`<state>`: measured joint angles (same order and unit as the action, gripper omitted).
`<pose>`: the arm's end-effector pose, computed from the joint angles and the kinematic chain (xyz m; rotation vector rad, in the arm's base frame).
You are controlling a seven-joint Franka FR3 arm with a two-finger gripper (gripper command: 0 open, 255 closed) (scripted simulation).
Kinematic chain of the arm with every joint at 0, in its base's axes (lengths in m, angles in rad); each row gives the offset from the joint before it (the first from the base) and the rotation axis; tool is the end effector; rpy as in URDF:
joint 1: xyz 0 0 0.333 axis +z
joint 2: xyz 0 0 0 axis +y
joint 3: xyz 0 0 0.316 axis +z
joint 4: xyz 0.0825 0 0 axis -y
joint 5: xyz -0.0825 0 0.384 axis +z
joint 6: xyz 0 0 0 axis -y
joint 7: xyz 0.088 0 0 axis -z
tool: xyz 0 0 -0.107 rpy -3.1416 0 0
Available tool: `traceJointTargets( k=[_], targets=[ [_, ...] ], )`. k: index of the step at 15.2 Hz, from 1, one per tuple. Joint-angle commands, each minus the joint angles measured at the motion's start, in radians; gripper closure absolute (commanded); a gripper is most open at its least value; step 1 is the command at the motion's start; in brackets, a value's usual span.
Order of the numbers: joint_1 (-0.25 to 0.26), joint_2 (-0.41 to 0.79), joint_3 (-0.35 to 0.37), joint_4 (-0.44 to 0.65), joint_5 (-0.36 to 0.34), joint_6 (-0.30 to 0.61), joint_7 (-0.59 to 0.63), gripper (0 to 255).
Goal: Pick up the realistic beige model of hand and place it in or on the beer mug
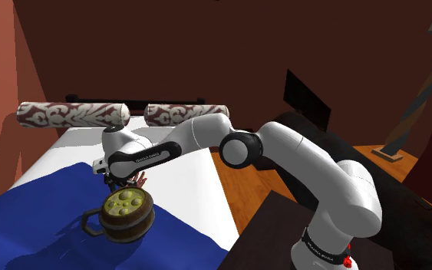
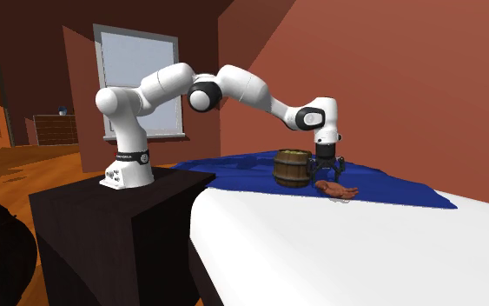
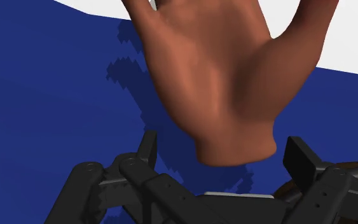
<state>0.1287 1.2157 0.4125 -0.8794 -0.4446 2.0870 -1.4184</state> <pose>0.7507 0.2609 0.1688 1.7999 2.5279 0.0760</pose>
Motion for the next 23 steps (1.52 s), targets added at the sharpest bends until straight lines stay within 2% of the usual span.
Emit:
traceJointTargets(
  k=[1, 6, 7, 15, 16, 23],
  targets=[
    [0.008, 0.011, 0.002, 0.001, 0.002, -0.001, 0.002, 0],
    [0.008, 0.011, 0.003, 0.001, 0.001, -0.001, 0.002, 0],
    [0.007, 0.006, 0.003, -0.006, 0.001, 0.001, 0.004, 255],
    [0.003, 0.002, 0.003, -0.024, -0.001, 0.013, 0.008, 255],
    [0.007, 0.011, 0.003, 0.001, 0.001, -0.001, 0.002, 255],
    [-0.005, -0.058, 0.015, -0.034, 0.009, -0.038, 0.004, 255]
  ],
)
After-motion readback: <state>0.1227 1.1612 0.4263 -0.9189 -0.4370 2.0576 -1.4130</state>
